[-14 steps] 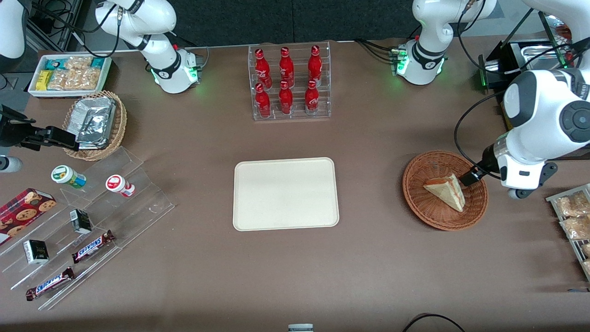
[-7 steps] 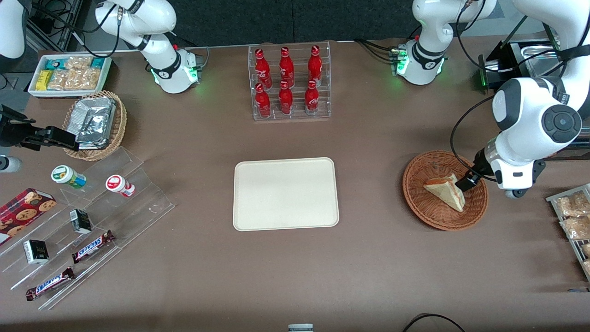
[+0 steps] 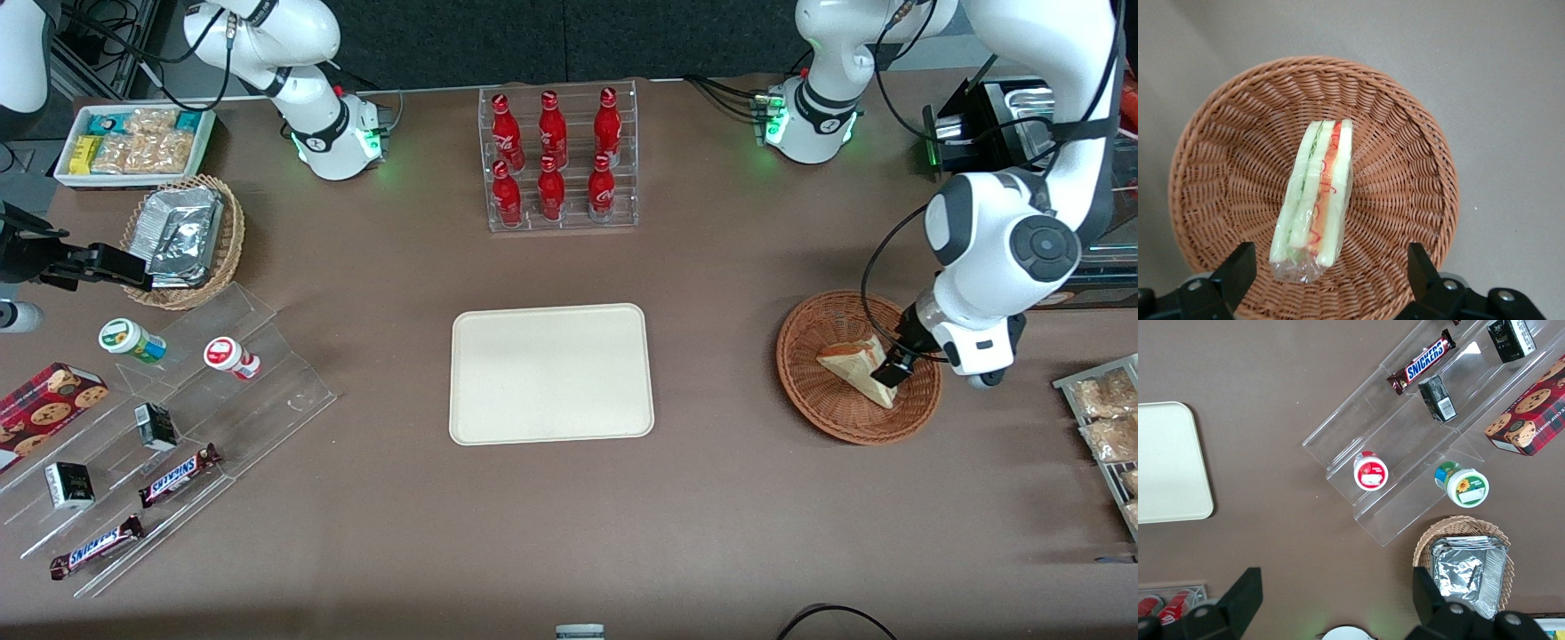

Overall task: Place sandwich from basket to tray
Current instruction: 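Lower the open left gripper over the wrapped sandwich in the basket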

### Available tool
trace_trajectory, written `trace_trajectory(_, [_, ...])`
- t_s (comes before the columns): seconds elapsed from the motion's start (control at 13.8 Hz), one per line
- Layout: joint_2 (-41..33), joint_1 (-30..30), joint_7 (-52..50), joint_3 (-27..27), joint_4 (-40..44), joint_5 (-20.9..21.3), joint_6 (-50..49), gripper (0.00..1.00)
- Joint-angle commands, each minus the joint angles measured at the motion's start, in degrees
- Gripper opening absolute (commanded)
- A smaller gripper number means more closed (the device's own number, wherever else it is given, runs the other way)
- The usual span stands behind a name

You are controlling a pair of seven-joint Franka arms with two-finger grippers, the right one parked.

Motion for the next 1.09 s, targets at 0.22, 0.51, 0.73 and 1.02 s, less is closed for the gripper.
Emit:
trace_trajectory(0.22, [1.7,-0.3,-4.4,-0.1,-2.7,0.2,4.2,1.0])
trace_trajectory(0.51, [3.6,-0.4,-4.4,-0.1,-3.0,0.5,5.3,1.0])
trace_trajectory(0.73, [4.9,-0.5,-4.4,-0.1,-2.9,0.5,5.4,1.0])
trace_trajectory(1.02, [4.9,-1.0,-4.5,-0.1,-2.9,0.5,5.3,0.16])
